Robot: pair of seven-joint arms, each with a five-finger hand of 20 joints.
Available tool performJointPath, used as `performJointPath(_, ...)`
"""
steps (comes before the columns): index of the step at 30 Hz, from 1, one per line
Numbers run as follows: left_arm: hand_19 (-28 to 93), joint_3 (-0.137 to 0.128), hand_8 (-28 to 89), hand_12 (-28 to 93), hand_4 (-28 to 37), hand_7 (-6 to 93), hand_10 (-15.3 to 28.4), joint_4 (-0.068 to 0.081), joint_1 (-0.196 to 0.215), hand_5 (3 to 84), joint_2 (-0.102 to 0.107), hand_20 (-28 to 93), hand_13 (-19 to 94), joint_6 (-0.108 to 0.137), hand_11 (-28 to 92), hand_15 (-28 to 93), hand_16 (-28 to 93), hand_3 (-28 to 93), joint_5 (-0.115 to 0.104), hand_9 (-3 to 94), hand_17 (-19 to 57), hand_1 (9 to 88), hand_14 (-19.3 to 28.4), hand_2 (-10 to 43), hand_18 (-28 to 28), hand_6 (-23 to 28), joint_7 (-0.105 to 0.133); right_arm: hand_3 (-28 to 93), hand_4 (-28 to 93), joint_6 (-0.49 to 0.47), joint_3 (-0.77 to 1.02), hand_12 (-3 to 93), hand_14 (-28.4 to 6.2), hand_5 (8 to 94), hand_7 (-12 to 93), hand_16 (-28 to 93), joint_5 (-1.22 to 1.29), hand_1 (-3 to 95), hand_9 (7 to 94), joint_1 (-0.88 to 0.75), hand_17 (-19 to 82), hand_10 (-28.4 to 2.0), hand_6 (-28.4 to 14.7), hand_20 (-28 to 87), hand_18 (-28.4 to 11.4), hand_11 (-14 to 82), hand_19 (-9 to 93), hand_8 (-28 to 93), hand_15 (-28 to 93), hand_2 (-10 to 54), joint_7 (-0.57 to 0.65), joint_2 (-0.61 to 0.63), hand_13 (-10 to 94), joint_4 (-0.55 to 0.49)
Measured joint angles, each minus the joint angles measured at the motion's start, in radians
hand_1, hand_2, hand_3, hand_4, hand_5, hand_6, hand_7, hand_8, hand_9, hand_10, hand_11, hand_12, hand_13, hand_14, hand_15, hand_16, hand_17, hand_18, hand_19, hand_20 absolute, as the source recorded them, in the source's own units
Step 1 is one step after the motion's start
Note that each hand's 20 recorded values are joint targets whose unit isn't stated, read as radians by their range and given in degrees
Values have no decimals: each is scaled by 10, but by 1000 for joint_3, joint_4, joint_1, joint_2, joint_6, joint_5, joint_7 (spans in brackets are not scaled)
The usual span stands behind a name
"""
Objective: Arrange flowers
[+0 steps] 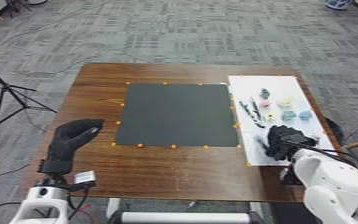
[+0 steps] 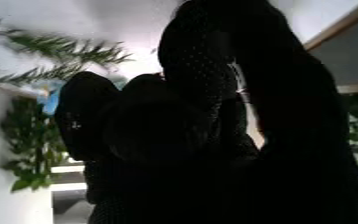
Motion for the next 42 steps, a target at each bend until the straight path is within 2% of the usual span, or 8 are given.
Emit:
performJointPath(9, 183, -41, -93, 124, -196, 216, 143, -1, 0, 543, 44, 226, 410, -6, 252, 298, -5, 684, -22, 531, 43, 304, 166, -69, 139, 25, -5, 560, 0, -42, 4, 333, -10, 729, 326, 270, 173, 558, 926, 61, 646, -86, -18, 502, -158, 405, 932, 329, 638, -95, 20, 3, 937, 27)
performJointPath(21, 182, -63, -92, 125, -197, 216, 142, -5, 3, 544, 69, 226, 407, -21, 251, 295, -5, 685, -24, 531, 41, 301, 165, -67, 140, 25, -14, 575, 10, -8, -136, 338, -6, 738, 331, 257, 306, 552, 930, 296, 653, -82, -20, 516, -157, 408, 932, 333, 657, -95, -78, -21, 937, 42)
performJointPath(27, 122, -57, -97, 107, -243, 212, 136, 8, -9, 542, 95, 191, 350, -2, 205, 152, -3, 691, -42, 495, 50, 280, 138, -25, 116, 25, -7, 585, 5, -45, -285, 338, -5, 738, 334, 255, 368, 547, 932, 465, 655, -82, -19, 516, -156, 407, 932, 332, 658, -95, -123, -101, 937, 79)
performJointPath(30, 102, -23, -99, 102, -277, 207, 136, 46, -38, 541, 119, 181, 341, 66, 201, 119, 1, 700, -95, 492, 50, 242, 129, 83, 107, 23, 10, 588, 4, -51, -372, 337, -6, 739, 337, 254, 306, 545, 933, 521, 654, -82, -16, 517, -155, 406, 932, 329, 657, -95, -158, -152, 937, 109)
performJointPath(32, 101, 7, -101, 97, -282, 205, 138, 82, -66, 544, 139, 177, 343, 137, 199, 109, -3, 637, -153, 504, 52, 243, 127, 231, 103, 19, 23, 590, 4, -51, -433, 335, -7, 741, 339, 254, 249, 543, 934, 551, 654, -82, -15, 517, -154, 406, 932, 323, 657, -95, -172, -185, 937, 135)
performJointPath(35, 100, 31, -103, 94, -283, 202, 142, 126, -97, 549, 159, 171, 350, 241, 199, 107, -9, 566, -252, 515, 57, 285, 126, 302, 100, 17, 43, 594, -1, -48, -514, 317, -8, 740, 353, 250, 199, 541, 936, 590, 653, -83, -13, 520, -155, 410, 932, 304, 657, -95, -176, -242, 937, 188)
performJointPath(39, 105, 56, -103, 93, -283, 204, 144, 140, -124, 552, 165, 171, 352, 359, 198, 117, -10, 570, -390, 521, 58, 291, 129, 314, 98, 25, 84, 594, -5, -39, -572, 310, -8, 746, 355, 248, 182, 543, 937, 629, 653, -84, -9, 520, -156, 414, 932, 296, 659, -95, -178, -333, 937, 277)
performJointPath(42, 113, 67, -103, 94, -283, 206, 143, 140, -133, 552, 165, 170, 352, 397, 201, 129, -13, 594, -445, 521, 56, 270, 130, 316, 98, 26, 89, 595, -3, -32, -594, 304, -8, 746, 359, 246, 142, 541, 937, 652, 653, -84, -7, 522, -156, 417, 932, 293, 663, -95, -184, -402, 937, 341)
